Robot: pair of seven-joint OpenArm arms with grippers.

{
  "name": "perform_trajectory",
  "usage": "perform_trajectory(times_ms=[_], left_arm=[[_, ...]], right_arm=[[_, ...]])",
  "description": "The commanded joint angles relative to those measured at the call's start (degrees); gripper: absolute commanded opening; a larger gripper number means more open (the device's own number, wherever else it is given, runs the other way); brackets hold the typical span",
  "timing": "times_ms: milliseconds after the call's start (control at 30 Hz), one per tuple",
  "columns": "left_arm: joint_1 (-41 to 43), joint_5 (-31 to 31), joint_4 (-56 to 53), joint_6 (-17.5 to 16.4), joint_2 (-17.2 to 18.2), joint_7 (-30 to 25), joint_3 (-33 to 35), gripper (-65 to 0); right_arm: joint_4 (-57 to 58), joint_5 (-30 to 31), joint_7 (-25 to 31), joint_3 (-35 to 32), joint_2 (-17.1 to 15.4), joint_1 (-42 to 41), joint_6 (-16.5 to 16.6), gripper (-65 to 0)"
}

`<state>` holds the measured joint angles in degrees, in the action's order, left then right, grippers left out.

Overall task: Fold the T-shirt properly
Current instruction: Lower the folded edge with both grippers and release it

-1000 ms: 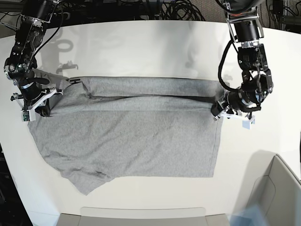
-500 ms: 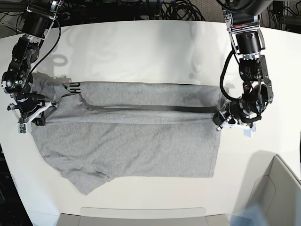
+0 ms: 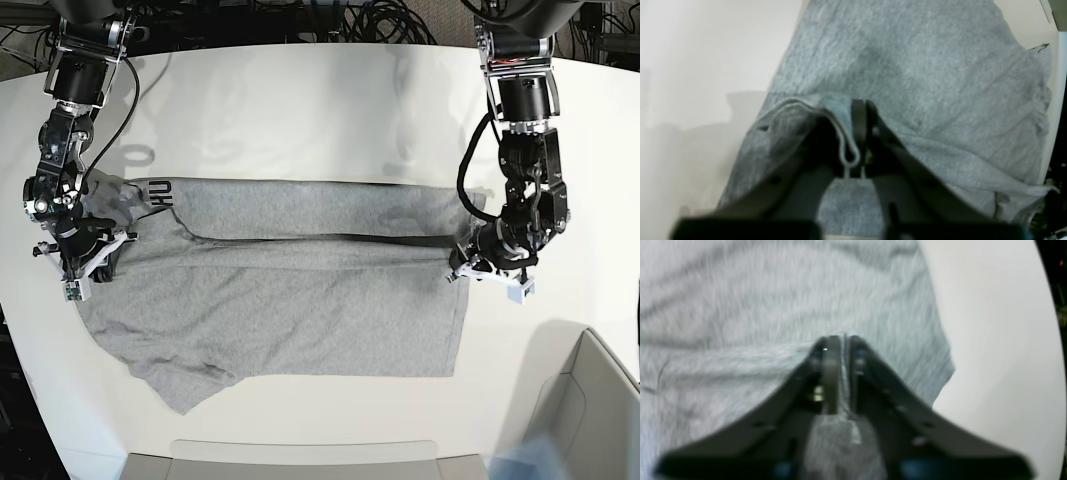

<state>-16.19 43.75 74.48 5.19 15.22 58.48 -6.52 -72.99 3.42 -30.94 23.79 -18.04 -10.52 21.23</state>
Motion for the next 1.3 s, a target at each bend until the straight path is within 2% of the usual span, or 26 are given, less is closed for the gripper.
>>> perform_trajectory(times_ms=[0,100,167,267,433,533,667,733,867,1133,1267], left_arm=[[-1.6,0.3,1.2,0.0,0.7,-1.0,-0.2,-54.1],[-1.6,0.3,1.4,0.0,0.7,-0.7,0.0,-46.1],[-1.7,0.3,1.4,0.2,0.7,-0.7,-0.2,-43.6],[-1.5,0.5,2.0,0.2,0.7,-0.6,-0.2,-43.5],[3.5,0.5,12.4,0.3,0.8,-0.5,-1.9,-43.5],[8.9,0.5,20.1,0.3,0.7,-0.5,-4.8,-43.5],[13.9,0.5,25.3,0.1,0.7,-0.5,-5.9,-43.5],[15.8,0.5,25.8,0.1,0.7,-0.5,-5.9,-43.5],[17.5,0.5,25.9,0.0,0.7,-0.6,-5.8,-43.5],[18.1,0.5,25.9,0.0,0.6,-0.6,-5.8,-43.5],[18.1,0.5,25.9,0.0,0.6,-0.6,-5.8,-43.5]], right_arm=[[-1.0,0.7,1.4,0.3,-1.1,-1.4,0.0,-50.4],[-2.0,0.7,1.4,0.3,-1.2,-1.4,0.0,-40.6],[-3.4,0.7,1.4,0.4,-1.2,-1.3,0.0,-37.8],[-6.2,0.7,1.1,1.7,-1.2,-0.9,0.0,-37.3],[-12.7,0.7,-1.5,10.3,0.3,1.8,0.5,-37.3],[-18.0,0.8,-7.1,15.7,1.4,4.7,7.8,-37.3],[-21.6,1.8,-15.4,28.4,3.8,6.2,17.8,-37.3],[-20.6,1.5,-17.2,33.3,4.3,7.0,18.8,-37.3],[-14.0,1.5,-15.4,35.8,4.3,9.3,18.8,-37.3],[-2.9,1.5,-6.2,34.4,4.0,9.8,18.8,-37.3],[0.7,1.5,-5.9,31.8,3.8,8.8,18.8,-37.3]])
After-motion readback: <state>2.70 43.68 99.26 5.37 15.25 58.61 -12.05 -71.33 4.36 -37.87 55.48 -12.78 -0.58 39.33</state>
